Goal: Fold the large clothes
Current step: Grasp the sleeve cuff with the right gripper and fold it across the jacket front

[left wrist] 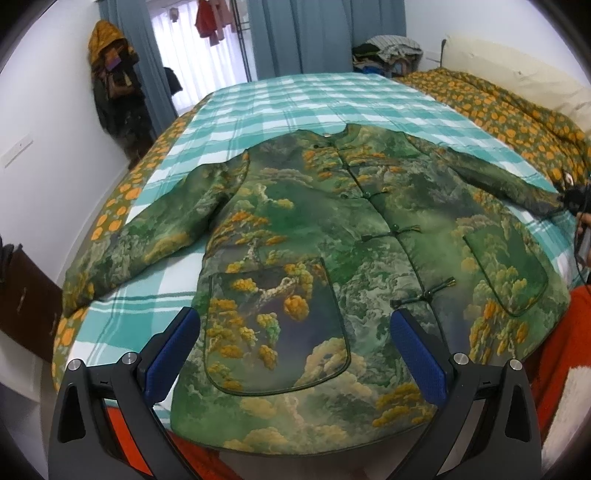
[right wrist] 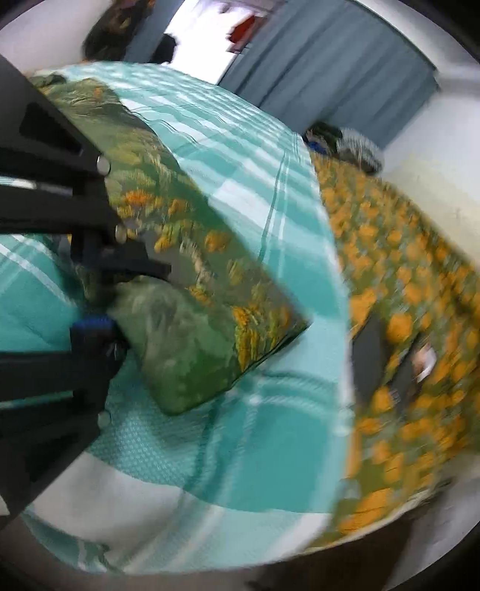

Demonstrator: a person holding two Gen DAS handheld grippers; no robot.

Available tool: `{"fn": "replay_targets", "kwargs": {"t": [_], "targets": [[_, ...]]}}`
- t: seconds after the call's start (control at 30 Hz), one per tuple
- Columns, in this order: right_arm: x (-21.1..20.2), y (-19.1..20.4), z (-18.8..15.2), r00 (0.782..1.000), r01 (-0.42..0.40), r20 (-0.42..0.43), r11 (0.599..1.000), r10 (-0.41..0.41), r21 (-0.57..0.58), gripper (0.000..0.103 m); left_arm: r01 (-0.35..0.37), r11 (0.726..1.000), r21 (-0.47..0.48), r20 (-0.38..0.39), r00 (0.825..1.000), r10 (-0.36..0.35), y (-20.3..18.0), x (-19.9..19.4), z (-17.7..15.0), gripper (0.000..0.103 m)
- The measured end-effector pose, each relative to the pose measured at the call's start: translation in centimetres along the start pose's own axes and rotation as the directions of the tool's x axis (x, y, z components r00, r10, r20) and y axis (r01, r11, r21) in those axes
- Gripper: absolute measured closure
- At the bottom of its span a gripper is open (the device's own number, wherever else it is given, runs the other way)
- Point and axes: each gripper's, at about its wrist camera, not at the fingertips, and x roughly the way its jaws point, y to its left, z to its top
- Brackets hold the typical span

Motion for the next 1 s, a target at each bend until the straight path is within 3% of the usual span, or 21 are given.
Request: {"fn": "replay_targets", "kwargs": {"t": [0.1, 0.2, 0.3, 0.43, 0.57, 0.7, 0.77, 0.8, 0.83, 0.87, 0.93, 1.0], "targets": [[-4.3, 5.6, -0.8, 0.994, -0.066, 0.075, 0.972, 0.085, -0.224, 0.091, 0.006, 1.0, -0.011, 0.002, 1.0, -0.006, 0.2, 0.0, -0.1, 0.0], [-9.2, 11.8, -2.9, 0.972, -0.147, 0.106, 0.891, 0.211, -0.429, 0.091, 0.014, 1.0, -0.021, 0.009, 1.0, -0.013, 0.2, -0.3, -0.1, 0.0], [-13.3, 18.0, -6.2, 0.934, -0.247, 0.075, 0.781, 0.35, -0.573, 0.091, 0.021, 0.999, -0.031, 0.022, 1.0, -0.021, 0.3, -1.0, -0.1, 0.0], [-15.7, 24.3, -12.9, 0.9, -0.308, -0.009, 0.623, 0.435, -0.719, 0.091, 0.019, 0.999, -0.042, 0.042, 0.999, -0.017, 0.8, -2.0, -0.3, 0.0], [-14.3, 26.4, -20.0, 0.905, -0.323, -0.097, 0.523, 0.414, -0.789, 0.091, 0.001, 0.998, -0.07, 0.049, 0.999, 0.002, 2.1, -2.9, -0.9, 0.0], [-11.6, 26.5, -26.3, 0.924, -0.33, -0.179, 0.464, 0.339, -0.822, 0.091, -0.004, 0.992, -0.126, 0.023, 1.0, 0.007, 3.5, -2.8, -1.6, 0.0], [-10.2, 26.1, -29.0, 0.93, -0.341, -0.229, 0.44, 0.289, -0.831, 0.085, -0.002, 0.989, -0.149, 0.01, 1.0, 0.004, 4.0, -2.7, -1.8, 0.001], [-9.8, 26.0, -29.8, 0.931, -0.348, -0.253, 0.428, 0.264, -0.834, 0.081, -0.003, 0.988, -0.157, 0.003, 1.0, 0.003, 4.1, -2.6, -1.9, 0.0], [-9.4, 25.8, -30.6, 0.931, -0.357, -0.279, 0.418, 0.238, -0.836, 0.068, -0.002, 0.987, -0.161, -0.001, 1.0, 0.002, 4.1, -2.5, -1.9, 0.0], [-9.3, 25.5, -31.3, 0.925, -0.375, -0.308, 0.41, 0.221, -0.832, 0.061, -0.001, 0.987, -0.163, -0.005, 1.0, 0.0, 4.1, -2.4, -1.8, 0.0], [-9.9, 24.8, -31.7, 0.914, -0.401, -0.33, 0.406, 0.234, -0.821, 0.045, 0.001, 0.988, -0.155, -0.006, 1.0, -0.002, 3.8, -2.3, -1.5, 0.0], [-10.7, 24.1, -31.5, 0.902, -0.428, -0.354, 0.42, 0.246, -0.8, 0.042, 0.006, 0.99, -0.139, 0.0, 1.0, -0.006, 3.5, -2.3, -1.0, 0.0]]}}
